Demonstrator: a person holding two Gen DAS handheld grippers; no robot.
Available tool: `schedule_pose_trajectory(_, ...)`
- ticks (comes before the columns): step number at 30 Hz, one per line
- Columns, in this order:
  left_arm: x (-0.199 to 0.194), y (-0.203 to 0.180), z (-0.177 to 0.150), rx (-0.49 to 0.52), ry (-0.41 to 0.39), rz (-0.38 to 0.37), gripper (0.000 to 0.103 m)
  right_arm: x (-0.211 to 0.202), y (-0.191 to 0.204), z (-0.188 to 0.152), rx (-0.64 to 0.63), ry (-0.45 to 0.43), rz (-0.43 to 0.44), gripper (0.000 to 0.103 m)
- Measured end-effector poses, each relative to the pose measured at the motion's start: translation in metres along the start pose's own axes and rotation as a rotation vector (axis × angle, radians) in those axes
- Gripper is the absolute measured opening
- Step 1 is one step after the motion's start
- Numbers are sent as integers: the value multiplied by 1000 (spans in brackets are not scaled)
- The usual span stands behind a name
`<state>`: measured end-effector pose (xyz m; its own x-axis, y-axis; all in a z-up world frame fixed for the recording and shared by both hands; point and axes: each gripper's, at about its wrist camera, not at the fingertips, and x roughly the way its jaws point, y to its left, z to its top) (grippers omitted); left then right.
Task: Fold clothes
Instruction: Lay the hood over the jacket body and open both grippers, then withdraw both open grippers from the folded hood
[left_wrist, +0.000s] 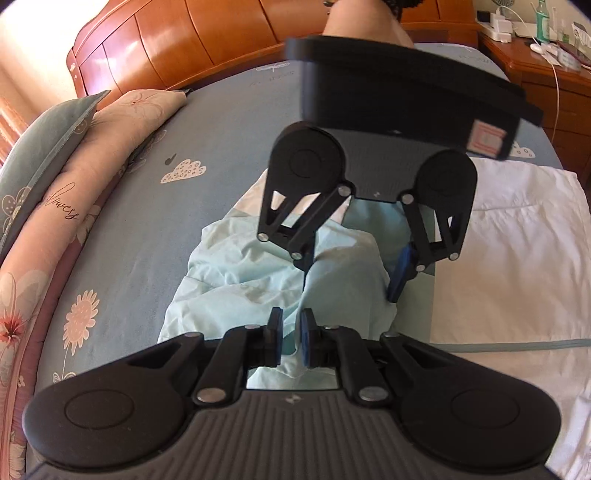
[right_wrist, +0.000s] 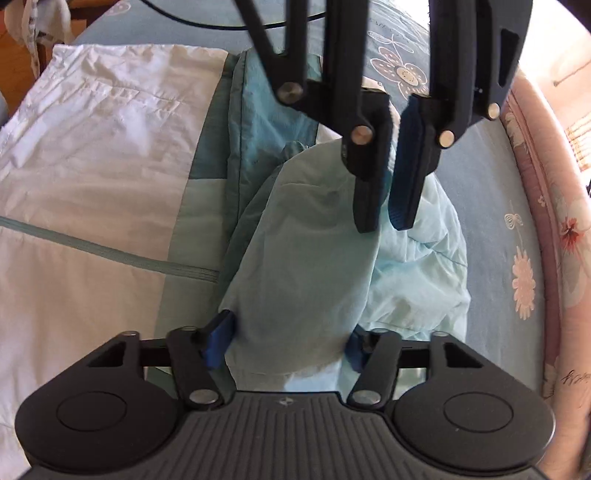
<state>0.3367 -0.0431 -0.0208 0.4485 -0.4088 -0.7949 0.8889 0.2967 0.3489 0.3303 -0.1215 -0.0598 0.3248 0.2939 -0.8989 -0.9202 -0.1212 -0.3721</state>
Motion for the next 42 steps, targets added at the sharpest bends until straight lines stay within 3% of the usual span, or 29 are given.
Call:
schedule_pose_trajectory(1, -1, 1, 0, -13, 1, 1, 13, -1, 0, 1, -19, 12, -33, 26)
schedule_pose_trajectory(7, -21, 0, -2, -106, -55, 54, 19, -18, -7, -1, -45, 15, -249, 24)
schedule_pose_trajectory(11, -17, -2, -7, -179, -43, 22, 19, -1, 20, -4, -112, 43, -344, 28)
schedule_pose_trajectory(14, 0, -5, -13, -208, 14, -50, 24, 24, 49, -7, -88, 76, -263, 44)
schedule_pose_trajectory(16, 13, -7, -21, -223, 67, -90, 24, 26, 57, -5, -61, 79, -254, 54)
schedule_pose_trajectory(20, 11, -11, -25, -216, 82, -74, 24, -11, 42, 0, 124, 6, -184, 61)
schedule_pose_trajectory(23, -5, -2, -17, -275, 24, -71, 26, -47, 24, -7, 295, -85, -122, 61)
schedule_pose_trajectory(26, -12, 6, -10, -287, -22, -21, 42, -71, 2, -10, 464, -158, -162, 55)
schedule_pose_trajectory(28, -8, 13, -10, -312, -26, 7, 43, -72, -19, -15, 576, -166, -178, 52)
schedule_pose_trajectory(31, 5, 18, -14, -386, 9, -20, 42, -42, -42, -26, 745, -117, -158, 38)
schedule_pose_trajectory(34, 21, 6, -31, -414, 82, -67, 42, -6, -32, -42, 844, -42, -49, 37)
schedule_pose_trajectory(38, 44, -12, -54, -477, 171, -116, 42, 25, -8, -52, 940, 3, 33, 37)
schedule_pose_trajectory(42, 50, -17, -58, -493, 180, -110, 46, 26, -4, -46, 922, 22, 24, 37)
